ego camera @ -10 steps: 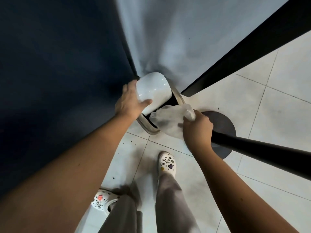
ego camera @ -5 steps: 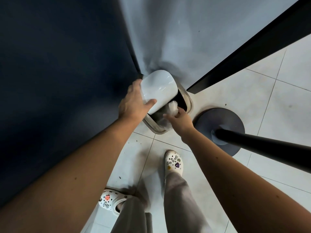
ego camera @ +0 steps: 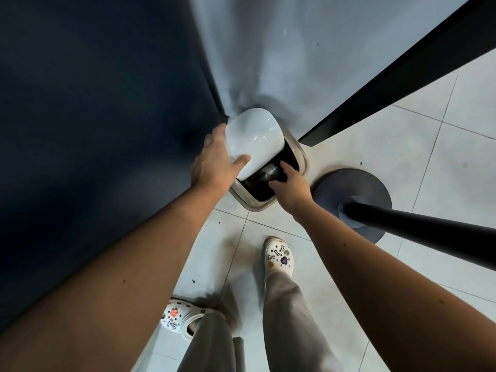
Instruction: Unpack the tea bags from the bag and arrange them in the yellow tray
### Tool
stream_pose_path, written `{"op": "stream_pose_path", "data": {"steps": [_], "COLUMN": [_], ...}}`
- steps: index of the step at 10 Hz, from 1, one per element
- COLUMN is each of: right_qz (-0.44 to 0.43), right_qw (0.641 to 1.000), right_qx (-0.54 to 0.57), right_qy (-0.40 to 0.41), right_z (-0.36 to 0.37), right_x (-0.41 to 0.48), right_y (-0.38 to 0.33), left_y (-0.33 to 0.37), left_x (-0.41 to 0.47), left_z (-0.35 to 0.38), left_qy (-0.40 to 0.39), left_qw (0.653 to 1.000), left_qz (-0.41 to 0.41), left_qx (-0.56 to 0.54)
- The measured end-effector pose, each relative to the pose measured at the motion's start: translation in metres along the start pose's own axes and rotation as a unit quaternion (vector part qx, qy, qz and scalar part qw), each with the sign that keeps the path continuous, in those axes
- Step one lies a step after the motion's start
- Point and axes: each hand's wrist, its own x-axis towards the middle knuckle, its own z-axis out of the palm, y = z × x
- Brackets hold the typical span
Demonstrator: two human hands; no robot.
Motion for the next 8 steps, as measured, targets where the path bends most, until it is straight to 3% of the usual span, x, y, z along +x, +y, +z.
{"op": "stream_pose_path", "data": {"steps": [1,2,3,4,7,8], "right_qz": [0.004,-0.048,-0.157,-0.203,-0.199,-0.203], "right_qw": [1.0,0.995,0.979,0.965,0.964,0.965], "right_qx": [0.03,0.033,-0.043,-0.127,-0.17,-0.16], "right_qy": [0.008,0.077,0.123,0.108,0.049,0.049], "right_z": [-0.002,-0.002,-0.001,-0.003,-0.021,-0.039], "right_x": [0.001,0.0,0.004,0.011,-0.01,-0.035], "right_y": [0.005,0.002,-0.002,-0.005,-0.012,-0.025], "left_y": [-0.002,-0.009,-0.017,-0.022,-0.016,-0.003], "left_x": [0.0,0.0,0.003,0.004,-0.017,-0.04], "left_z": [0.0,0.002,0.003,0.003,-0.011,-0.031], "left_qy": [-0.006,0.003,0.0,-0.024,-0.077,-0.061], "left_qw": [1.0,1.0,0.999,0.999,0.996,0.998], "left_qz": [0.002,0.021,0.021,0.016,-0.004,-0.016], "left_qx": [0.005,0.007,0.024,0.044,0.043,0.008]}}
